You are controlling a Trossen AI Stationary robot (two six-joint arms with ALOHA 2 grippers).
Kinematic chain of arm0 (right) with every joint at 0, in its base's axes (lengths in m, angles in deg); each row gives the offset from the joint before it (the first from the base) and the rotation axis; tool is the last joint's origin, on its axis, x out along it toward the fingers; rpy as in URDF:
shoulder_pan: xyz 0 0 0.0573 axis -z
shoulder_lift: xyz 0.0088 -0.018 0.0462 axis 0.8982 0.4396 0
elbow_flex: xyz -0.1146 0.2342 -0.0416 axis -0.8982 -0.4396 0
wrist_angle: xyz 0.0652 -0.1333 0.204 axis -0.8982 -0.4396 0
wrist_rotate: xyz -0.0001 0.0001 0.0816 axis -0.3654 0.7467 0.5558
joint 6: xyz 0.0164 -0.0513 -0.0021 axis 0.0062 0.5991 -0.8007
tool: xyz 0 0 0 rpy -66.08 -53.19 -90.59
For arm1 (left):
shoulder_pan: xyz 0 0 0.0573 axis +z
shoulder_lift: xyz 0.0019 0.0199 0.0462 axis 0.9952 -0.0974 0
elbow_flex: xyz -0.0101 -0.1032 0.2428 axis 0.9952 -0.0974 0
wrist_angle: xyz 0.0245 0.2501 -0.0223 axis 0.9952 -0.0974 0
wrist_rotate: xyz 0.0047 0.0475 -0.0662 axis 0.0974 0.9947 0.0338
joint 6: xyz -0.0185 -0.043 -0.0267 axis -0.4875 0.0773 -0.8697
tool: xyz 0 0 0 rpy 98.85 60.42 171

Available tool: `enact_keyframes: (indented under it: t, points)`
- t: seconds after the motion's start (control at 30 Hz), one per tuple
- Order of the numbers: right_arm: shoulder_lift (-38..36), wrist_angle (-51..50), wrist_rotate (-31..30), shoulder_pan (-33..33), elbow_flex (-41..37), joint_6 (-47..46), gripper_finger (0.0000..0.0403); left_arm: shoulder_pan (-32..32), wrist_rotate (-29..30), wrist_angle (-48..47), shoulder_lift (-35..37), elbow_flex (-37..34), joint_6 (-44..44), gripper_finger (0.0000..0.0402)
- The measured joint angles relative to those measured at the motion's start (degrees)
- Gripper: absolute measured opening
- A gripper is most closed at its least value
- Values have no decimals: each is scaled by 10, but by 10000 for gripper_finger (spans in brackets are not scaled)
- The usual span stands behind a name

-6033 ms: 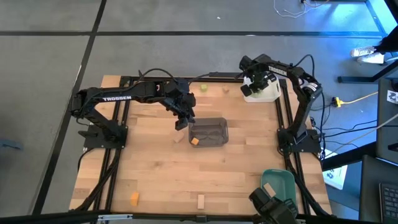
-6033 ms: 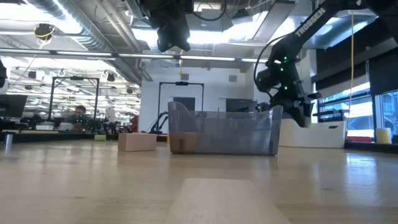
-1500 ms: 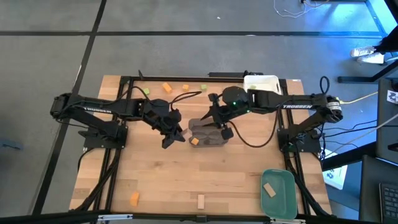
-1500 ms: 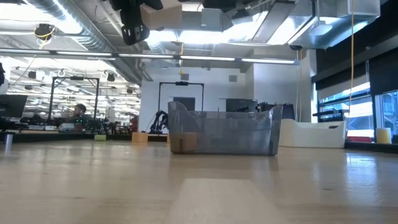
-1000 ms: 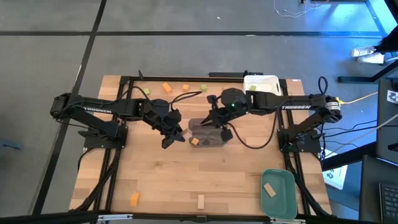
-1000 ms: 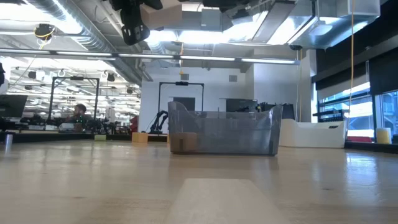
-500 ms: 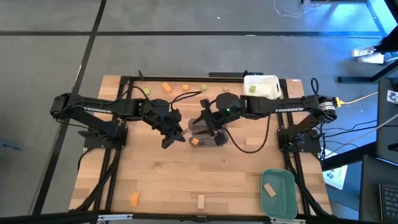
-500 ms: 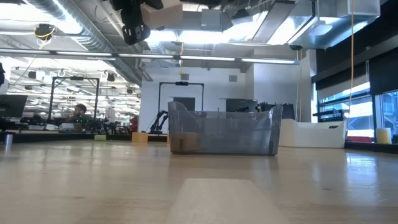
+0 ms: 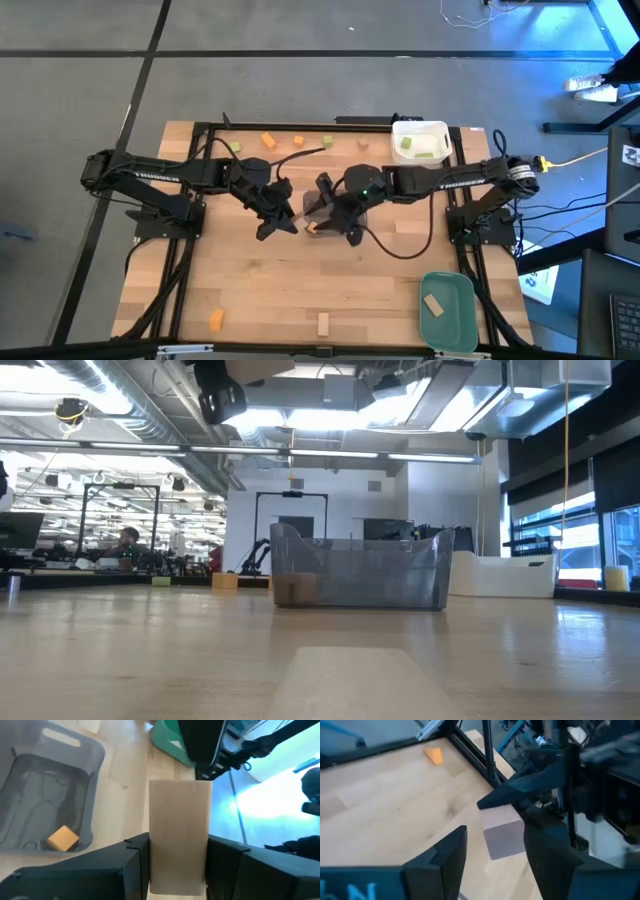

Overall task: Sort & place blocks by color
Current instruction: Put the brown block into the blue bin

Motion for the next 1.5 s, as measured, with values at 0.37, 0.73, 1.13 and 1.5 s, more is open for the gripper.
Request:
enact_keyframes:
  t: [0.37, 0.73, 1.13, 1.5]
  points:
    - [11, 28, -35, -11, 0, 13, 197, 0, 7, 3, 0, 0, 0, 112]
    - [20, 42, -31, -10, 1, 14, 197, 0, 8, 15, 0, 0, -1, 112]
    - [42, 66, -32, -10, 1, 24, 197, 0, 6, 27, 0, -1, -3, 112]
    - [42, 66, -31, -11, 1, 40, 135, 0, -2, 28, 0, -1, -7, 112]
